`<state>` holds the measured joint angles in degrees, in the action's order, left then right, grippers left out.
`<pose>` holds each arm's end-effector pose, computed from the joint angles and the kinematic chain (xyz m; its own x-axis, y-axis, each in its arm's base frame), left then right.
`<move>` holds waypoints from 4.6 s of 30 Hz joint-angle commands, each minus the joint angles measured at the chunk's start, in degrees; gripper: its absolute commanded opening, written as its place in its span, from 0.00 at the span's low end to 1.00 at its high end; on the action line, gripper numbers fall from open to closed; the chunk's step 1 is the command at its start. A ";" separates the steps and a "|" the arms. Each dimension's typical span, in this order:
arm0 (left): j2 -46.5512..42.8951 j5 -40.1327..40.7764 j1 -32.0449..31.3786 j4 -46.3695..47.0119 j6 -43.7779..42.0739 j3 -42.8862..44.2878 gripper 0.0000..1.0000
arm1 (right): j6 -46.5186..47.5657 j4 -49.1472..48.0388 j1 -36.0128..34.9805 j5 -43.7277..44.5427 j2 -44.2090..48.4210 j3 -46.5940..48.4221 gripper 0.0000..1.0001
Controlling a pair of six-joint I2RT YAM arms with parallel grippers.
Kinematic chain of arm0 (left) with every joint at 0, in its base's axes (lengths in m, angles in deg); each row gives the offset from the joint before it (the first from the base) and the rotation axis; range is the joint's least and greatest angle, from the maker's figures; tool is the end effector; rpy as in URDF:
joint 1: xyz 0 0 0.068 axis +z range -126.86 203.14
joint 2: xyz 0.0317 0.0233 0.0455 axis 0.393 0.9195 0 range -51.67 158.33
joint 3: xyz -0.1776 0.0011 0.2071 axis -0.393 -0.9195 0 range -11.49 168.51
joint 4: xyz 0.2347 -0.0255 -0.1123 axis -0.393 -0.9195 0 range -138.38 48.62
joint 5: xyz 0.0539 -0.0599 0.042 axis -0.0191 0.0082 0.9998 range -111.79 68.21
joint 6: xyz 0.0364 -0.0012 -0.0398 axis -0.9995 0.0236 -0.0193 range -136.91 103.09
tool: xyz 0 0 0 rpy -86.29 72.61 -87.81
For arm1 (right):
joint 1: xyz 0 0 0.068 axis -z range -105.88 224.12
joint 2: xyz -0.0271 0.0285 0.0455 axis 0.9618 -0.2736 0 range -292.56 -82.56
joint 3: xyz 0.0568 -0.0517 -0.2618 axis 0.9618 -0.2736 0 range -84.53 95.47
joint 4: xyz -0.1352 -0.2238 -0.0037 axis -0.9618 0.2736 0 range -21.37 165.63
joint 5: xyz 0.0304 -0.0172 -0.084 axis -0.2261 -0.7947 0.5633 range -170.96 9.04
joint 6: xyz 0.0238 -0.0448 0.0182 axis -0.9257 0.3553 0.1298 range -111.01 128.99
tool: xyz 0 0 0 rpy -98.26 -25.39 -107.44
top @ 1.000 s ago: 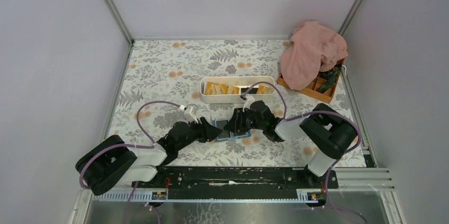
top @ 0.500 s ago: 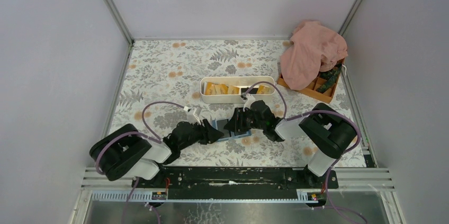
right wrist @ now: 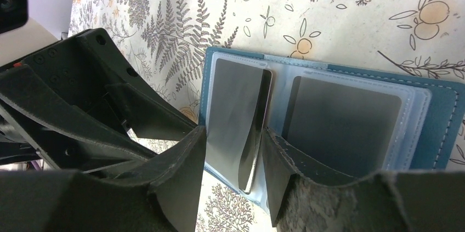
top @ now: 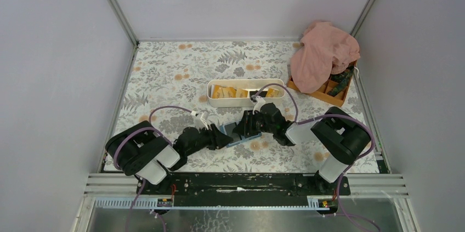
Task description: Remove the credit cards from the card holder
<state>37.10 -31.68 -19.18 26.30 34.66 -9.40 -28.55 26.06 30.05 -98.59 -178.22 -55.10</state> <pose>0.1374 -0.1334 0.1008 -0.7634 -0.3487 -0.5438 0.2982 0.5565 -0.7755 0.2071 0.2154 0.1329 -0.7541 0.0784 -0.6521 -0.5078 0.5600 0.6546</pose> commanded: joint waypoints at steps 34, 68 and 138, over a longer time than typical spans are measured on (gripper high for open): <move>-5.80 -2.89 0.65 -8.02 -1.43 2.91 0.48 | -0.13 -4.07 1.36 -2.72 2.47 -0.97 0.49; -22.59 1.72 0.65 -19.63 -3.17 0.49 0.60 | 1.02 -6.76 1.32 -2.42 5.47 -2.87 0.52; -9.86 0.21 0.70 -7.89 -1.30 -0.76 0.59 | -1.10 -7.37 -1.52 -2.85 0.69 0.32 0.53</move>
<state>27.33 -31.81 -18.79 17.80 33.98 -10.30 -29.07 22.32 29.11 -100.60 -177.39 -56.28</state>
